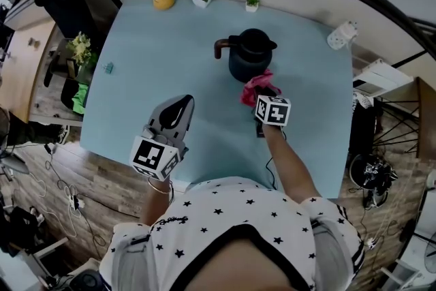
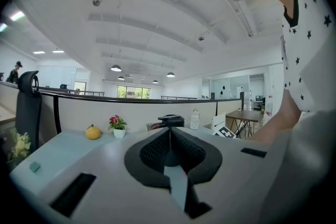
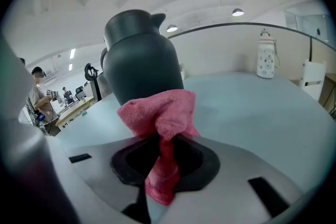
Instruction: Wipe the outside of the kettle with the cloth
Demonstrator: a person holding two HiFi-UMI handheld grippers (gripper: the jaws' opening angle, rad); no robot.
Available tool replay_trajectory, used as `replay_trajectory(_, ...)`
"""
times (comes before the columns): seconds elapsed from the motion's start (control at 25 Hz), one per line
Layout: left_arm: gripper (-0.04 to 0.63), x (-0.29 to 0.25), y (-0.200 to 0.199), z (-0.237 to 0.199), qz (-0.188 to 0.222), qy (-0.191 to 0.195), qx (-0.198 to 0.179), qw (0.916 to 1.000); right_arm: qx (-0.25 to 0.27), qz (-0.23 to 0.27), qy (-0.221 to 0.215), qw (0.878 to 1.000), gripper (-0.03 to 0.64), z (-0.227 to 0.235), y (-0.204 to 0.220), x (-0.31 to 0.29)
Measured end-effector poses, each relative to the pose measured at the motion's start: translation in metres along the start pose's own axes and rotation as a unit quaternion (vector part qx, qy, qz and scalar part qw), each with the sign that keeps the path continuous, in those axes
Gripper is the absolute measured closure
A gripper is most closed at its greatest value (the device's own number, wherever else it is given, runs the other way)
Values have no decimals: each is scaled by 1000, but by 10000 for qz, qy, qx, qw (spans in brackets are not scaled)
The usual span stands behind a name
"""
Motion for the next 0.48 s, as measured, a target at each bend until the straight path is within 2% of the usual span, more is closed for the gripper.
replay_trajectory(0.28, 565, 1, -6, 6, 126, 204, -75, 9997, -150, 744, -97, 9971, 543, -22, -19, 47)
replay_trajectory(0.48, 565, 4, -8, 11, 230, 344, -91, 9991, -189, 1367, -360, 9898, 543, -53, -47, 76)
Point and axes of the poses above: the fingertips, and each gripper's own axes: x backward along the fingers, z to its right, y out of its underside, the point moved 3 cm from there along x, backward along the fingers, and after that the axes turned 7 degrees about -x, right-handed, at the moved point
